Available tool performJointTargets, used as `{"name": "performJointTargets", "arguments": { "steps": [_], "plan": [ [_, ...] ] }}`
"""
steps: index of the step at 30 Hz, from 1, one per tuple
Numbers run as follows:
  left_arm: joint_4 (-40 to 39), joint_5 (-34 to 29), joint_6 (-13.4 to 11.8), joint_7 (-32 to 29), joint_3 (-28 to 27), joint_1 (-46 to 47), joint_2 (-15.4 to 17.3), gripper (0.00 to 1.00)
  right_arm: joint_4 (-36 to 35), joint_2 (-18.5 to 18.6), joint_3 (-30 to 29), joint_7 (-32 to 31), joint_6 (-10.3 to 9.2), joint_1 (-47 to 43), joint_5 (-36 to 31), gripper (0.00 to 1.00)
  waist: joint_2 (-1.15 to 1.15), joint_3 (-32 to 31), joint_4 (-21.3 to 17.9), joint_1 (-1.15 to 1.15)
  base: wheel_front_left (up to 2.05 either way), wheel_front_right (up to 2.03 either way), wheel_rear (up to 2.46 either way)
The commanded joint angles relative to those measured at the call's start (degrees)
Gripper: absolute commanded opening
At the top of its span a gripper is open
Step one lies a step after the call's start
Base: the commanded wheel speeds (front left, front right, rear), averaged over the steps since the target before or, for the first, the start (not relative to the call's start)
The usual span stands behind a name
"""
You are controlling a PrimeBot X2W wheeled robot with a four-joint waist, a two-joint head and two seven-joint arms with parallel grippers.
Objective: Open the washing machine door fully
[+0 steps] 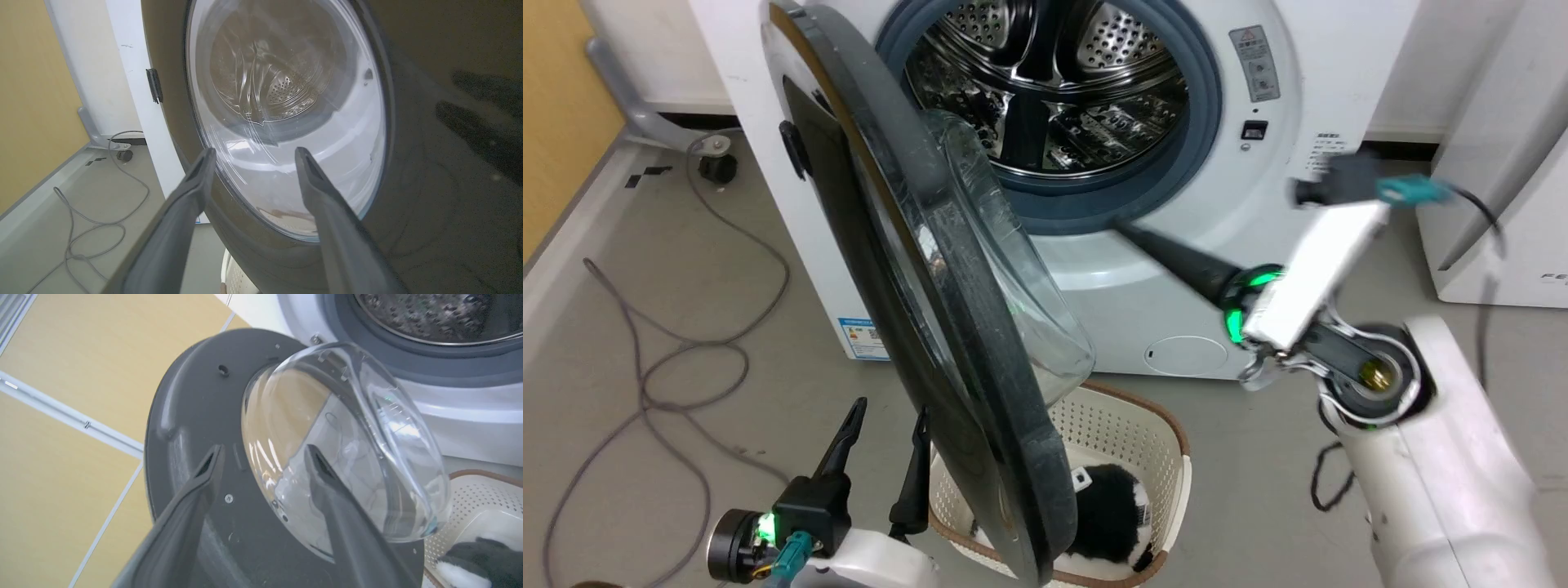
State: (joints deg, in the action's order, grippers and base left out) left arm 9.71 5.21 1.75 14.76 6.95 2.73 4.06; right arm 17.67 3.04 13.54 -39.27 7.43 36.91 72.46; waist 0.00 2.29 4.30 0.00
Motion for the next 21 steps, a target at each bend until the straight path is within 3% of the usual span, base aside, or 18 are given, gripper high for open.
{"name": "performJointTargets", "arguments": {
  "steps": [1,10,11,13,14,21],
  "plan": [
    [0.1,-0.1,0.0,0.2,-0.2,-0.9,-0.2,1.0,-0.5,-0.2,-2.0,5.2,0.06,-2.6,-0.7,1.0,0.0,-0.2,-0.5,0.0,0.0,0.0,0.0],
    [0.4,-0.1,-0.1,0.2,-0.9,-2.0,-0.3,1.0,-5.7,0.3,-8.8,27.3,0.06,-15.5,-12.4,1.0,0.0,-0.8,-2.5,0.0,0.0,0.0,0.0],
    [0.7,-0.1,0.0,0.2,-0.9,-2.3,-0.4,1.0,-7.7,0.6,-11.6,32.8,0.06,-21.5,-16.6,1.0,0.0,-1.3,-2.8,0.0,0.0,0.0,0.0],
    [0.9,-0.1,0.0,0.2,-1.0,-2.4,-0.4,1.0,-8.8,0.6,-13.2,35.5,0.06,-25.4,-19.8,1.0,0.0,-1.4,-3.0,0.0,0.0,0.0,0.0],
    [1.0,0.0,0.0,0.2,-1.3,-2.6,-0.4,1.0,-10.4,0.7,-15.7,39.2,0.06,-30.3,-26.9,1.0,0.0,-1.5,-3.4,0.0,0.0,0.0,0.0],
    [1.2,0.0,-0.2,0.2,-2.1,-2.7,-0.3,1.0,-14.5,0.2,-21.1,46.2,0.06,-36.9,-48.8,1.0,0.0,-0.9,-4.3,0.0,0.0,0.0,0.0]
  ]
}}
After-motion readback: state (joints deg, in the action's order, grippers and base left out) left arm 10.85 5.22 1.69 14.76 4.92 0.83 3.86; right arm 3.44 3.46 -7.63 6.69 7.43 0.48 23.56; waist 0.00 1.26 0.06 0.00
